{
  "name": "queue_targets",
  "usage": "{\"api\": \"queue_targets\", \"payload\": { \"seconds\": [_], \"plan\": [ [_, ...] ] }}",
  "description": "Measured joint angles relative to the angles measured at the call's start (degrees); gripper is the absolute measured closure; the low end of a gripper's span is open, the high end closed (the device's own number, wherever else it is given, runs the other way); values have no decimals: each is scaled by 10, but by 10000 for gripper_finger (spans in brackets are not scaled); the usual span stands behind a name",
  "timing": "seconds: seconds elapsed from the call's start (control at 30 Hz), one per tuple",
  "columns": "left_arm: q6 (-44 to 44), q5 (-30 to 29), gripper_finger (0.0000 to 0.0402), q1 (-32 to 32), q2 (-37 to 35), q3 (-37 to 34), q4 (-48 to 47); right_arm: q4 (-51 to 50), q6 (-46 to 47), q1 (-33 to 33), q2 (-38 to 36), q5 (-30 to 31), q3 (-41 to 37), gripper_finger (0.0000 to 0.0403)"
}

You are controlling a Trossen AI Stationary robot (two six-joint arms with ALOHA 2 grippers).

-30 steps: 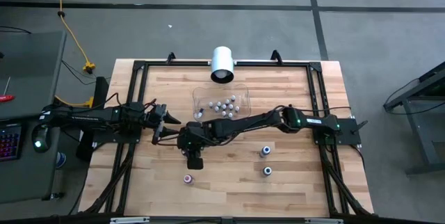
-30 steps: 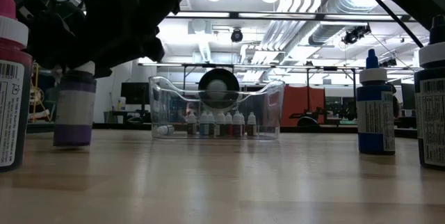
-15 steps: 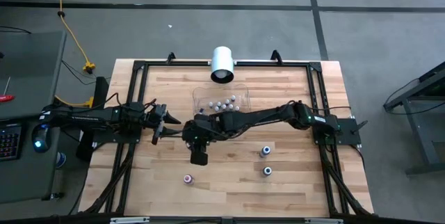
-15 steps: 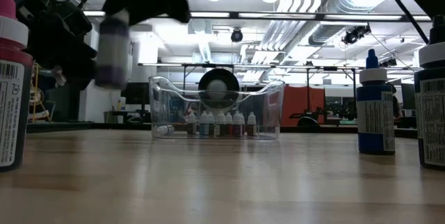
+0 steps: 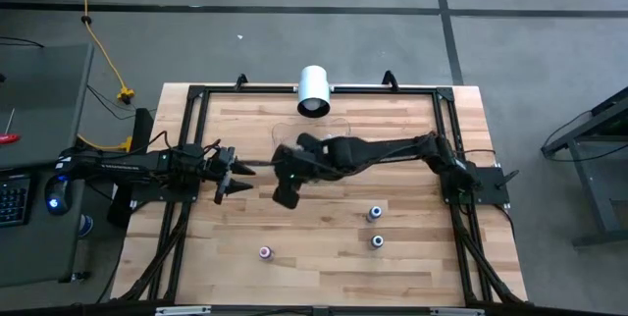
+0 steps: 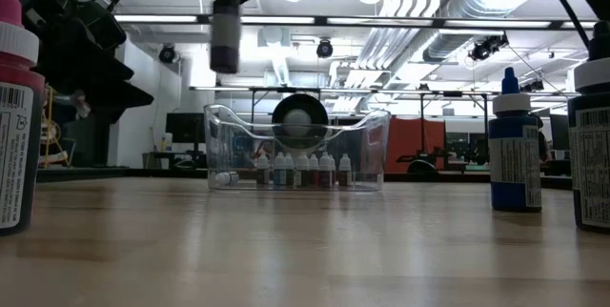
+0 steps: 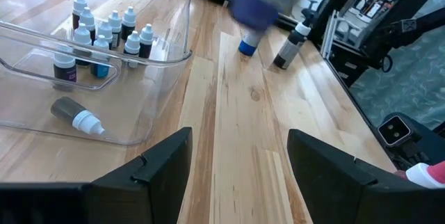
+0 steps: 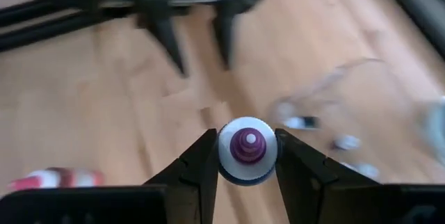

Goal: Pick & Place food coloring
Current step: Put the large purple food coloring bottle into the transparent bin

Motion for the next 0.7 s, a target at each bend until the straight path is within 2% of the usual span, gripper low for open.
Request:
{"api": "queue_targets", "payload": {
  "seconds": [0.33,0.53,0.7],
  "plan": [
    [0,0,167,0,0,0,0,-151,112,-14,-39,113,0,292],
    [0,0,167,0,0,0,0,-208,173,-26,-50,137,-1,292],
    [0,0,167,0,0,0,0,-218,191,-29,-51,152,-1,292]
  ]
}}
